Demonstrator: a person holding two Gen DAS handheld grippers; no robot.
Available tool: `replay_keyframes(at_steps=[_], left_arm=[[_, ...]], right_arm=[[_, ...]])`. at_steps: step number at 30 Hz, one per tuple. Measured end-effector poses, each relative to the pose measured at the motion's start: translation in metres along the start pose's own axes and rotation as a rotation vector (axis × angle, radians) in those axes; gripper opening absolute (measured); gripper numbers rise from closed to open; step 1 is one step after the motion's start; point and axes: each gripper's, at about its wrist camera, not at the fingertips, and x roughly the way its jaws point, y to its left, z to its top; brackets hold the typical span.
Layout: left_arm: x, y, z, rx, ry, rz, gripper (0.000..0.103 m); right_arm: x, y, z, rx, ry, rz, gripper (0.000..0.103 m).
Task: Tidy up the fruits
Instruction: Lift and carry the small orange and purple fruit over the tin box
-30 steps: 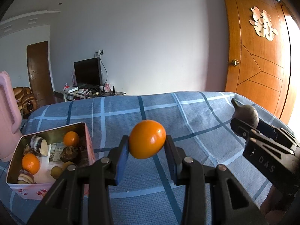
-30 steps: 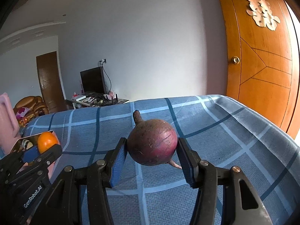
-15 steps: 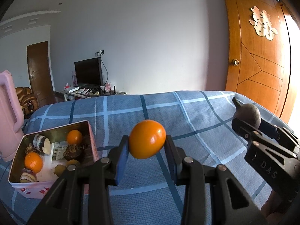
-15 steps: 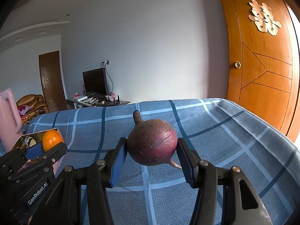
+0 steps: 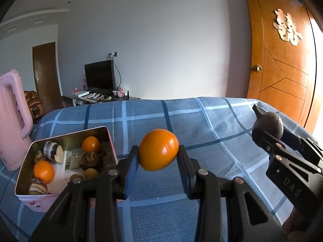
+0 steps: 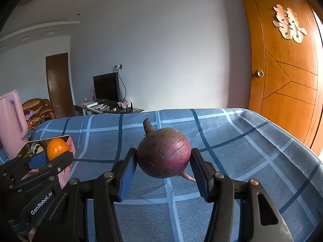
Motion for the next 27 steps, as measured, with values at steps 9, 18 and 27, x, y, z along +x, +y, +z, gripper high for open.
replay_keyframes(at_steps=[9, 18, 27], left_arm=[[-0.006, 0.015, -0.002, 0.001, -0.01, 0.029, 0.04], [-0.012, 0.037, -0.003, -0.014, -0.02, 0.049, 0.039], [-0.018, 0.071, 0.002, -0.054, -0.033, 0.081, 0.039]], right_arm=[[0.003, 0.022, -0.001, -0.004, 0.021, 0.038, 0.055], [0.002, 0.055, -0.002, -0.034, 0.017, 0.085, 0.056], [0.005, 0.082, -0.002, -0.051, 0.015, 0.13, 0.055]])
